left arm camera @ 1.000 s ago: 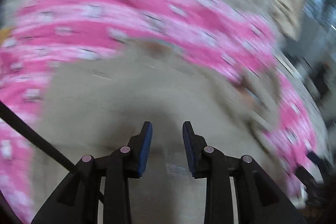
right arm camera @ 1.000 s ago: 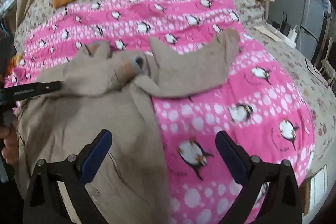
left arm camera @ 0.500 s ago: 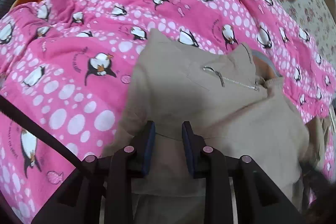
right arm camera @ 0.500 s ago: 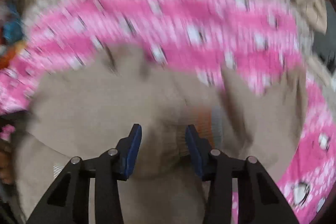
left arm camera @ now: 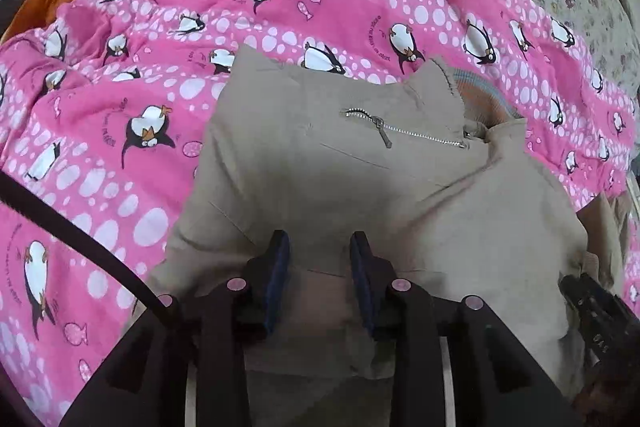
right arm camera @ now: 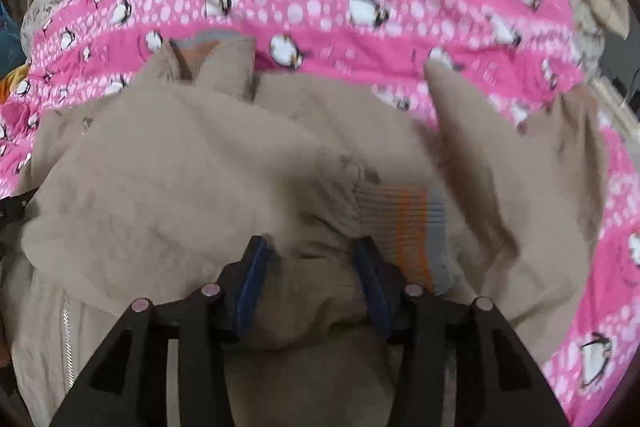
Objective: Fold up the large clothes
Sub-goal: 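Grasp the other sleeve cuff with the right gripper and lift it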
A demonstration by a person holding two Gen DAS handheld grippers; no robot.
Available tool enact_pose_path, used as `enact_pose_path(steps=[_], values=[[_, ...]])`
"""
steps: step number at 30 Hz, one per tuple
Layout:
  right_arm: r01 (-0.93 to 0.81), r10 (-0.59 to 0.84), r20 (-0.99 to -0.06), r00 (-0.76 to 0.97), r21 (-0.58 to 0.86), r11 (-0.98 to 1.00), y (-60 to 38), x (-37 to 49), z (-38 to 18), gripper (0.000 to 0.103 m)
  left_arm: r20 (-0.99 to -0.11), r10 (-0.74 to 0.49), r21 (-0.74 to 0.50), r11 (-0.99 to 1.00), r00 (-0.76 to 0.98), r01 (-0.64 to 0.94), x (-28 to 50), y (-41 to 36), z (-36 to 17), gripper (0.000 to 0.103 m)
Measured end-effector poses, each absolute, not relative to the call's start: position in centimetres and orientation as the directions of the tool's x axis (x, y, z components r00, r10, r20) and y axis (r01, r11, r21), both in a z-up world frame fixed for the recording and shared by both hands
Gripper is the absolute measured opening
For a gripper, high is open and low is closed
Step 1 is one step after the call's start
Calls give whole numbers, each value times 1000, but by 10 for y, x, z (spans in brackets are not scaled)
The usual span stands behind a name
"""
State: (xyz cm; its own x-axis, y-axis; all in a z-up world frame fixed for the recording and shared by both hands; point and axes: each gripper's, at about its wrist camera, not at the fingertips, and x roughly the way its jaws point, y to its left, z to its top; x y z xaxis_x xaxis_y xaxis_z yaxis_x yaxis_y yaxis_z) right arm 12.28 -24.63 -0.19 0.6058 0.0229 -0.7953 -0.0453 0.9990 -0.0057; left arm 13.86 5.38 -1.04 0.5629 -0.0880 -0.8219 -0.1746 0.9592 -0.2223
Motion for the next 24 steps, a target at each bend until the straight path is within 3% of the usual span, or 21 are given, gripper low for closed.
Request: enact_pose_path(steps=[5,9,12,14,16,20,24], values=[[-48,45,-671,740,14,999,-248,109,33,51,-777,-37,-212,955,628,-206,126,54,8,14],[103,-28,-589,808,94,990,-308,108,55,53,-701,-41,-191,973,712,-131,116,39,33,14],[206,-141,-560,817,55,977,-371,114,68,67,-716,-128,-202,979,686,-27,120,19,31,14],[271,-180,-564,806,81,959,-418,123,75,70,-779,-204,-237,971,593,22,128,5,13,14],[342,-213,-588,780,115,933,-472,135,78,70,-817,-190,-213,977,544,21,133,-3,0,14],[371,-139,-683,717,205,906,-540,164,58,70,-825,-170,-187,982,539,25,138,-7,-1,19],[416,-127,-787,604,175,892,-563,195,15,70,-825,-199,-233,973,528,4,142,-1,-5,21]])
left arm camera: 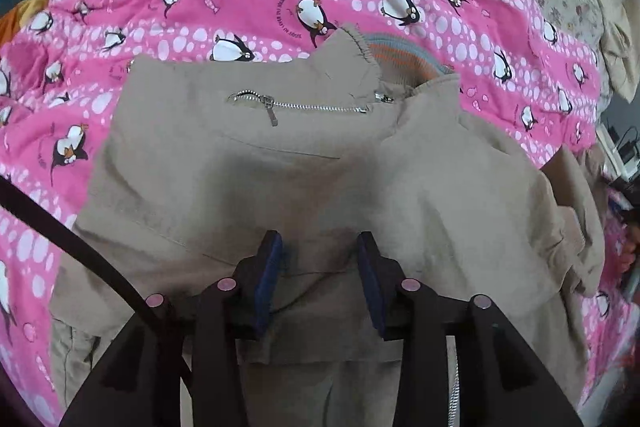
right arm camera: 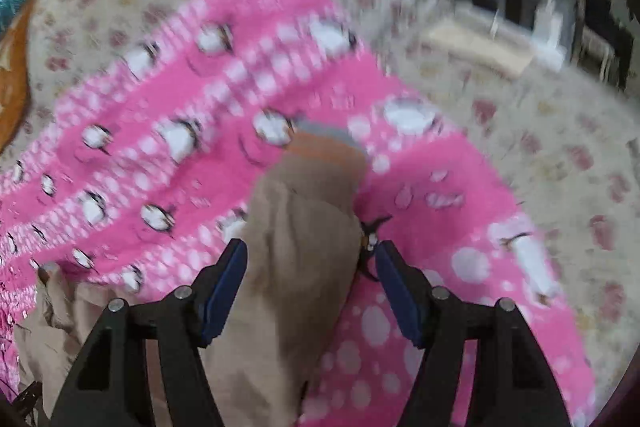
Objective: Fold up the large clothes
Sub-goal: 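Grasp the other sleeve cuff with the right gripper and lift it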
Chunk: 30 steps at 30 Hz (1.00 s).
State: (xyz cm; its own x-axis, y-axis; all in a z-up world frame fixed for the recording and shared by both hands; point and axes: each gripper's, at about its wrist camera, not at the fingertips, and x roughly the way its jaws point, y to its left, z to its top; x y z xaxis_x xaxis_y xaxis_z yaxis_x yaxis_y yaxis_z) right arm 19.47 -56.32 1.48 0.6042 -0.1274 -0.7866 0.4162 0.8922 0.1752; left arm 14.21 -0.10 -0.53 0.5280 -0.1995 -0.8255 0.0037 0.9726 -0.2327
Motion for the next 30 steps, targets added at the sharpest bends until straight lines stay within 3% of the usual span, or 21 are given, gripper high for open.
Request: enact_pose_path(steps=[4,5,6,7,16,20,25,27,30], values=[[385,-163,-758,631,124,915,-551,207,2,73,-827,-189,-221,975,530,3,143,-5,-6,21],[377,-154,-752,641,133,917,-550,207,2,69,-827,-182,-213,977,531,4,143,-6,-6,21],[337,-84,-735,672,203,919,-552,206,4,18,-828,-178,-208,978,532,5,142,-7,-6,21],[331,-36,-723,690,271,904,-555,200,7,4,-827,-177,-207,978,533,4,142,-7,-6,21],[448,-311,-557,770,126,885,-560,93,99,4,-820,-191,-232,973,540,-8,138,-2,-4,22],[436,-327,-501,801,115,892,-542,58,131,4,-812,-192,-244,970,552,-21,131,2,0,22],[161,-76,-479,875,138,977,-419,58,126,4,-781,-170,-228,973,601,-21,124,4,13,22],[8,86,-516,852,177,984,-348,71,97,4,-770,-158,-221,975,618,-25,123,7,17,22],[-121,212,-580,787,192,974,-270,88,53,4,-764,-177,-253,967,621,-36,123,14,18,22]])
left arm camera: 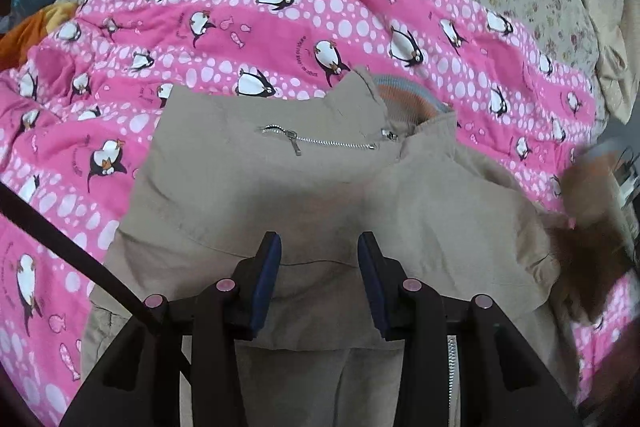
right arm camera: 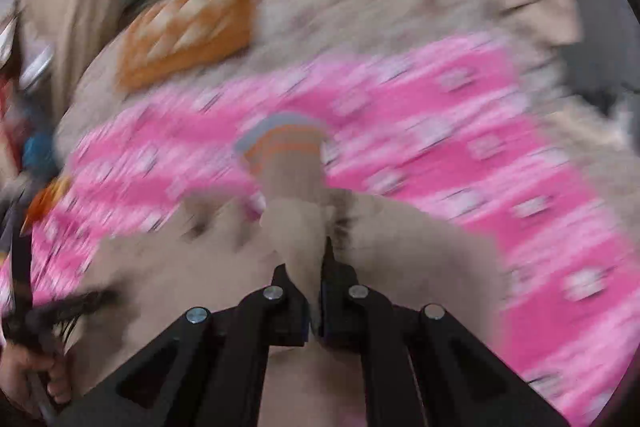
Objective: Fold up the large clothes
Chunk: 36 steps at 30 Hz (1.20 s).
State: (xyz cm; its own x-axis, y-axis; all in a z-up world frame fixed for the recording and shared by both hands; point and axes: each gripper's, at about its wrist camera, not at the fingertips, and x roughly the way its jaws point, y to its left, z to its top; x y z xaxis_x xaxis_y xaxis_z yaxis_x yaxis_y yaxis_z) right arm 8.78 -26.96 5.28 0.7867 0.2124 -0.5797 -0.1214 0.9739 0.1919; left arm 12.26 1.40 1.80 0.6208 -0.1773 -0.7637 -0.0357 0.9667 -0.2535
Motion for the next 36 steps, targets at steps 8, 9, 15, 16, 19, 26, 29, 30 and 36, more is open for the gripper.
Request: enact_pose_path(steps=[8,9,15,16,19,26,29,30,36], values=[[-278,227,-751,620,60,959,-189,90,-5,30,-716,-330,-416,910,615,4,122,15,19,32],[-276,243,-756,607,85,957,-194,84,-3,53,-708,-351,-431,902,613,19,121,12,19,34],[-271,160,-810,564,1,963,-199,21,-1,86,-655,-455,-474,869,603,141,114,-12,29,37],[-248,146,-827,544,8,969,-203,14,-5,91,-649,-469,-468,867,600,172,114,-18,30,37],[-156,118,-849,514,43,987,-218,-8,-18,95,-623,-493,-390,869,607,305,112,-48,38,37],[-175,131,-838,530,43,984,-225,-17,-20,100,-630,-514,-299,852,582,429,116,-81,27,34],[-170,125,-843,524,41,985,-225,-17,-21,101,-660,-525,-334,846,537,416,118,-77,16,7],[-166,123,-844,521,40,985,-225,-17,-21,102,-661,-524,-341,847,537,407,117,-74,13,1],[-159,115,-848,518,37,987,-223,-12,-22,103,-617,-478,-310,878,626,365,107,-56,28,0]])
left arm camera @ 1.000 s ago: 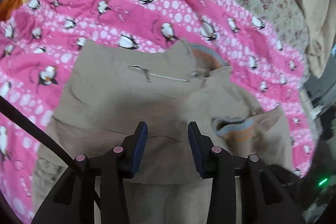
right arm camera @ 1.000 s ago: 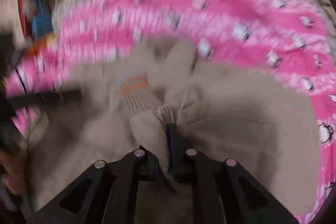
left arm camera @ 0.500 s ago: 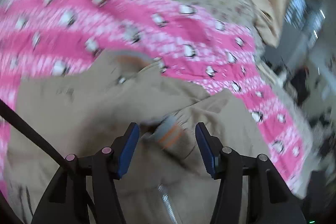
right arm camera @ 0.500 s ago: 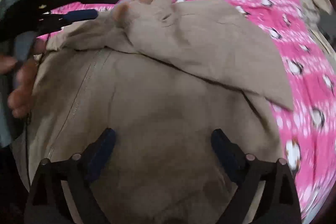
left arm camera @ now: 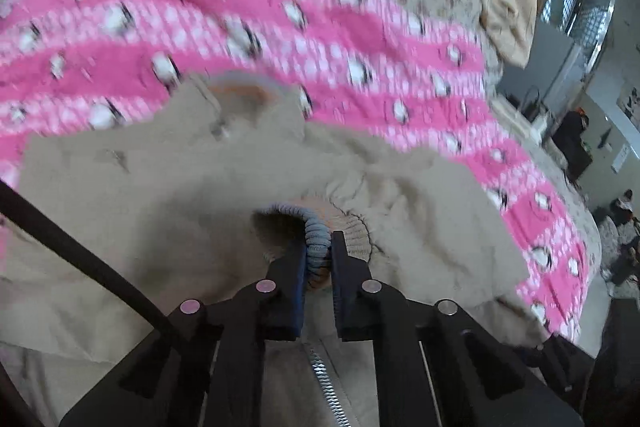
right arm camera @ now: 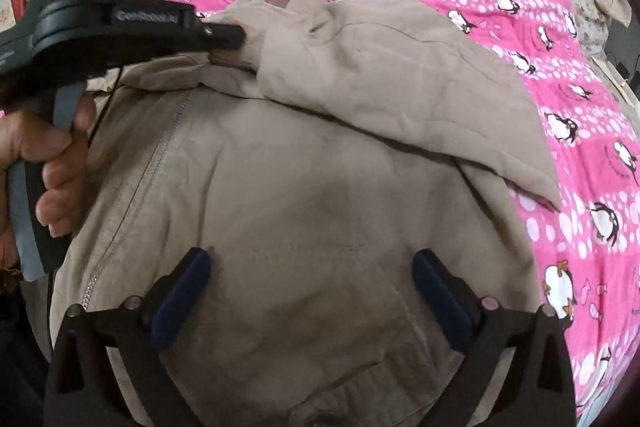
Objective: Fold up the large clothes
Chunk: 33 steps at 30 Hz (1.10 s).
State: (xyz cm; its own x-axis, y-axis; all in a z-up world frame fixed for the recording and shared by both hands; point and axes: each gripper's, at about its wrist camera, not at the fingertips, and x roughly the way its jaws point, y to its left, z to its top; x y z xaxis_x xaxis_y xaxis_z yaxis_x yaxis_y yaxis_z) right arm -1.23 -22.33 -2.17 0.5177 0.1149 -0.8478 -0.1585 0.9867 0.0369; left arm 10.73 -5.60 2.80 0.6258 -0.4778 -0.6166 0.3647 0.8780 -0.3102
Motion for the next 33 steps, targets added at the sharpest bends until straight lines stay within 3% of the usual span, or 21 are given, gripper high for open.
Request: enact_pose_path(steps=[6,10,14,18,20,23,25,26,28,30,32,33], values=[[-160,114,-847,519,35,986,-223,-14,-22,103,-462,-381,-347,909,801,233,89,29,77,0],[-159,112,-848,519,33,987,-223,-13,-23,103,-433,-291,-403,909,853,105,82,90,84,0],[-160,111,-847,519,31,987,-223,-15,-23,103,-508,-276,-414,909,816,49,91,114,68,0],[-158,106,-846,522,26,987,-222,-14,-23,103,-726,-243,-339,940,643,-27,111,104,24,0],[-158,110,-846,522,30,987,-223,-14,-22,103,-734,-249,-386,919,632,-86,108,114,20,4],[-150,127,-837,532,54,987,-228,-15,-16,100,-671,-206,-438,885,712,-157,91,137,38,5],[-122,139,-785,603,82,989,-241,-18,2,85,-593,-110,-409,894,798,-180,73,142,59,5],[-106,134,-757,639,86,991,-246,-19,9,83,-542,-88,-398,903,836,-163,65,140,70,5],[-18,70,-659,749,86,996,-265,-24,34,83,-468,-134,-360,932,874,-50,59,123,86,5],[46,26,-600,800,104,993,-280,-19,49,79,-470,-228,-321,944,853,75,62,96,88,7],[52,37,-570,821,138,989,-291,-3,60,52,-529,-260,-279,952,808,123,74,69,75,7],[36,52,-564,824,144,989,-293,10,64,30,-561,-241,-260,960,792,108,81,62,69,7]])
